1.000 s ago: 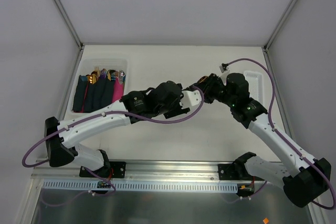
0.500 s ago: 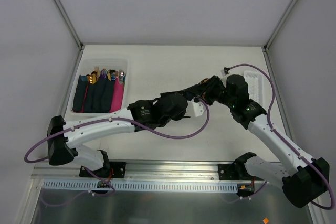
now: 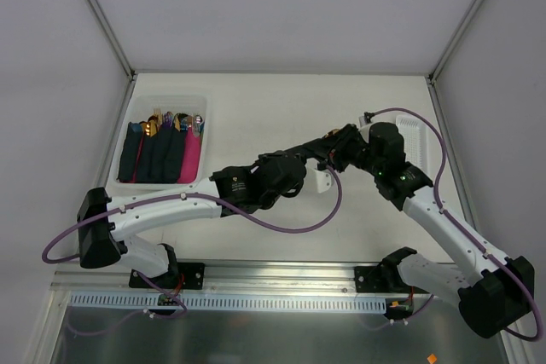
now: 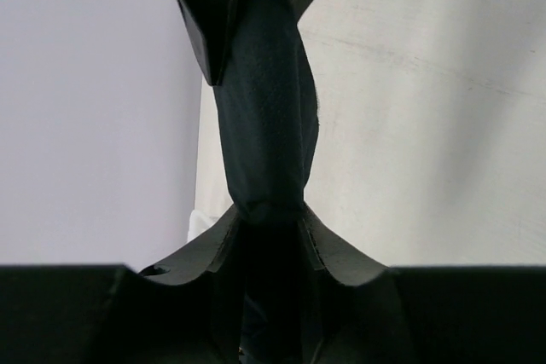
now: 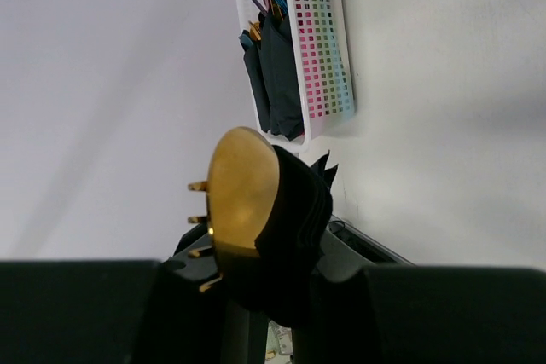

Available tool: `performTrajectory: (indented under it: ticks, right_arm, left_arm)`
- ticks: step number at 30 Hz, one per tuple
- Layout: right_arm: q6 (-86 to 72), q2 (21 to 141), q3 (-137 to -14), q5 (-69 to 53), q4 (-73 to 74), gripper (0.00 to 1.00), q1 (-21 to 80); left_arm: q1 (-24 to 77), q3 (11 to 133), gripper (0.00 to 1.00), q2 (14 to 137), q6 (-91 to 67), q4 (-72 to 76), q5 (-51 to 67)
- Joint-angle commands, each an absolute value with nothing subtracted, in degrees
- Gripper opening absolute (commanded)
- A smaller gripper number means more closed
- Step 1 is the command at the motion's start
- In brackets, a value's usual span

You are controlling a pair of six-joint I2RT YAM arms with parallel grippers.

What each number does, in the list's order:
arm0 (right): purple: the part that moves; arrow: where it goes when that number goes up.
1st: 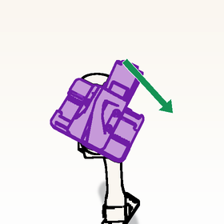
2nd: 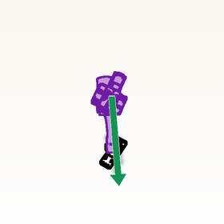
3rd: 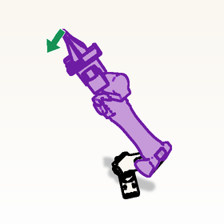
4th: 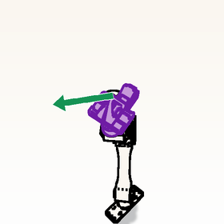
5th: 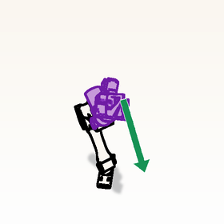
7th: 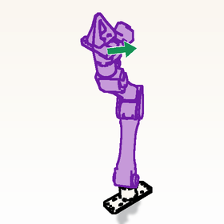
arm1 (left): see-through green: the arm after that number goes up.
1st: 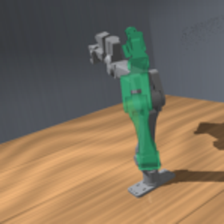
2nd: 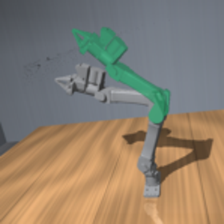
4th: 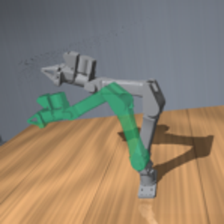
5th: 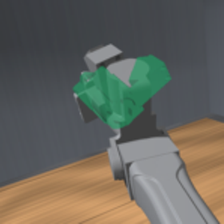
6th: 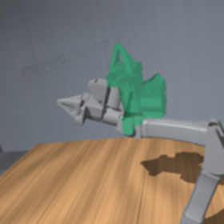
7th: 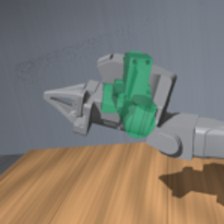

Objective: Place the utensils on the paper napkin and roll it up

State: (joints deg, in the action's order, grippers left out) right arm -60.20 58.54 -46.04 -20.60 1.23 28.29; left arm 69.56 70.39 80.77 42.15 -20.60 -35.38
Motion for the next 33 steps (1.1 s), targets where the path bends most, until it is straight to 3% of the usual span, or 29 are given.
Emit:
performTrajectory:
  ticks: [1,7,8,9,10,11,15,19,27,33]
  right_arm:
    - [-62.2,56.2,-46.8,-24.7,-2.5,0.00,28.2]
    - [-62.3,57.3,-46.9,-26.2,-2.7,0.02,27.6]
    - [-62.3,57.3,-46.8,-26.4,-2.7,0.10,27.2]
    - [-62.4,57.2,-46.9,-26.4,-2.7,0.33,27.1]
    - [-62.5,56.8,-46.9,-26.2,-2.7,0.41,26.5]
    - [-62.4,56.3,-46.8,-26.2,-2.7,0.55,26.2]
    - [-62.3,53.5,-46.8,-26.0,-2.5,0.83,24.2]
    - [-61.7,50.6,-46.8,-24.5,-0.3,0.88,23.3]
    - [-64.4,47.1,-45.3,-20.0,4.6,0.83,25.0]
    - [-70.1,50.2,-42.4,-16.6,-5.3,0.83,27.6]
  left_arm:
    - [69.6,70.1,0.20,81.4,45.5,-18.0,-38.7]
    - [69.6,69.8,0.00,81.4,46.6,-17.4,-39.5]
    - [69.6,69.8,0.00,81.5,46.7,-17.4,-39.6]
    - [69.5,69.6,0.00,81.5,46.8,-17.3,-39.7]
    - [69.3,69.9,0.00,81.5,46.6,-17.1,-40.0]
    - [69.1,70.0,0.00,81.5,46.1,-17.1,-40.0]
    - [66.8,71.8,0.00,81.5,44.6,-16.6,-40.2]
    - [64.3,74.2,0.00,81.3,44.2,-15.9,-40.2]
    - [63.1,76.4,0.00,81.8,44.1,-14.4,-40.6]
    - [63.2,76.9,0.00,81.8,43.0,-14.1,-40.1]
